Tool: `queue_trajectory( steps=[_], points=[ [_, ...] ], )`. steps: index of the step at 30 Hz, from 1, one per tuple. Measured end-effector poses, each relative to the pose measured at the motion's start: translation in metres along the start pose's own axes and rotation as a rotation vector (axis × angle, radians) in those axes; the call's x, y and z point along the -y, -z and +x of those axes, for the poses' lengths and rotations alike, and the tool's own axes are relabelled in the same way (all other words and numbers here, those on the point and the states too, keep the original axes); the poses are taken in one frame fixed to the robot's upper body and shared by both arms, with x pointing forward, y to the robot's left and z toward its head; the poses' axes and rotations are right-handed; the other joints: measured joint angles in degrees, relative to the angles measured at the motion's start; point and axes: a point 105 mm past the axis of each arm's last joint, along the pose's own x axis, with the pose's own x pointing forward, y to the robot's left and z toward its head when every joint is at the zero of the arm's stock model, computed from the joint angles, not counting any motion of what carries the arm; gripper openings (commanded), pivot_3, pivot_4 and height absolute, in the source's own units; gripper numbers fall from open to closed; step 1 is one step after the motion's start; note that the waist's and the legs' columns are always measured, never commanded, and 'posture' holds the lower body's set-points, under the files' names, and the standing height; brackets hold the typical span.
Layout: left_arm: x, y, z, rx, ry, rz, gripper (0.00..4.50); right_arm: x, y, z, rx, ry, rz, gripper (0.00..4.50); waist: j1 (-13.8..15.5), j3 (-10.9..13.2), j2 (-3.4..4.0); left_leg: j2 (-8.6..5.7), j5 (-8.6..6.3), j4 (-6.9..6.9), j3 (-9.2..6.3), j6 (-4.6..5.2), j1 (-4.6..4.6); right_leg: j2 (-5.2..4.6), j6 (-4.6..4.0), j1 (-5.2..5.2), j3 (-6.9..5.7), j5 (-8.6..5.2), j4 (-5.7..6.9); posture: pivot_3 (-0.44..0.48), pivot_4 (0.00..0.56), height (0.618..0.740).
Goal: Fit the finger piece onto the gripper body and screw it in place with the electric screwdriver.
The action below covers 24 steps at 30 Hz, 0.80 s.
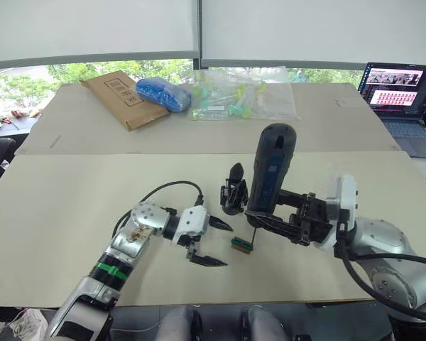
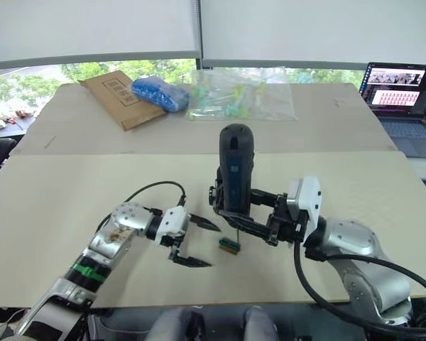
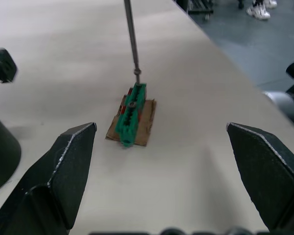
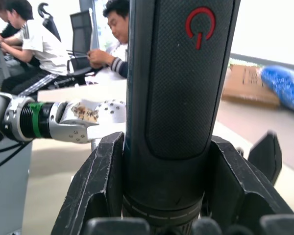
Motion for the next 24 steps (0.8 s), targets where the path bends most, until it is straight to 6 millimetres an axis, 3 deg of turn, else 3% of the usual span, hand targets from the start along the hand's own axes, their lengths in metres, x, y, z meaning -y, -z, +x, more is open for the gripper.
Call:
queue_trajectory(
  steps=[9,17,21,24],
  points=[
    [-0.009,-0.004,-0.022,0.026,-0.142,-0.081,4.50,0.001,-0.045,0.011,0.048,-0.140,-0.004,1.88,-0.07,0.00,0.00,0.00,-0.02,0.00,0.00,0.04,-0.01,-0.01,0.00,0.00,-0.01,0.00,-0.01,0.000,0.150,0.740],
    [-0.014,-0.003,-0.025,0.023,-0.189,-0.087,4.50,0.021,-0.085,0.027,0.086,-0.249,0.048,1.88,-0.12,0.00,0.00,0.00,-0.03,-0.04,0.02,0.04,-0.03,-0.01,-0.01,-0.02,-0.02,0.01,0.02,0.000,0.150,0.740],
    [-0.021,-0.002,-0.031,0.019,-0.237,-0.081,4.50,0.043,-0.119,0.054,0.169,-0.291,0.100,1.88,-0.60,0.00,0.00,0.04,-0.02,-0.07,0.13,0.04,-0.05,0.00,-0.03,-0.12,0.01,0.02,0.11,0.000,0.150,0.740],
    [-0.023,0.003,-0.034,0.014,-0.254,-0.101,4.50,0.051,-0.126,0.069,0.191,-0.314,0.124,1.88,-0.44,0.00,0.00,0.03,-0.02,-0.10,0.10,0.05,-0.14,0.00,-0.03,-0.11,-0.08,0.03,0.16,0.000,0.150,0.740]
  ],
)
